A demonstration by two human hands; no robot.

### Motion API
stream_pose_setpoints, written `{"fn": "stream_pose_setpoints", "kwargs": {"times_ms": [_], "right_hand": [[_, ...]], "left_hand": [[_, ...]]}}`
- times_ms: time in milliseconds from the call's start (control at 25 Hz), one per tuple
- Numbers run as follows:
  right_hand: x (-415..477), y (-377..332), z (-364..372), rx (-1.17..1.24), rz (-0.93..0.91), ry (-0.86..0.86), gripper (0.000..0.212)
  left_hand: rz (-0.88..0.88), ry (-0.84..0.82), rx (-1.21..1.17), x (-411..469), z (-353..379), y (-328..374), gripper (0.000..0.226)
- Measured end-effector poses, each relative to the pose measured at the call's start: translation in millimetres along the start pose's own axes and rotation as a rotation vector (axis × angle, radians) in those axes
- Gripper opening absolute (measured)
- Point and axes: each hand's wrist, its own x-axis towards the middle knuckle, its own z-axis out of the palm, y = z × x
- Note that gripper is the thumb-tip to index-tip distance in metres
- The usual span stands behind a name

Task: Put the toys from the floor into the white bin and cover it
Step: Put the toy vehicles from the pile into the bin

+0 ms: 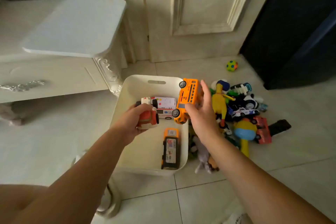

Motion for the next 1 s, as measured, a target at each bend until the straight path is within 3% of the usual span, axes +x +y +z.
{"fn": "stream_pose_setpoints", "kwargs": {"times_ms": [160,440,640,760,880,1000], "right_hand": [[-4,36,58,-0.200,0.291,-0.254,0.082],[19,125,115,-0.504,0.676,-0.465,0.088],[27,157,147,-0.578,0.569,-0.543,0.083],[21,154,163,-0.523,0.407,-0.619,0.046],[9,137,161,-0.434,0.554,-0.845,0.028],[14,137,148,-0.422,0.711,-0.796,0.038]], "left_hand": [[-0.082,0.131,0.078,19,-50,-29,0.049],[-0.318,0.126,0.350,47,-63,-61,0.069],[-0.224,0.166,0.332,65,-65,-63,0.087],[-0.184,0.144,0.218,68,-68,-57,0.097],[-0.206,0.136,0.215,66,-70,-57,0.092],[-0.265,0.133,0.276,60,-69,-61,0.100]]}}
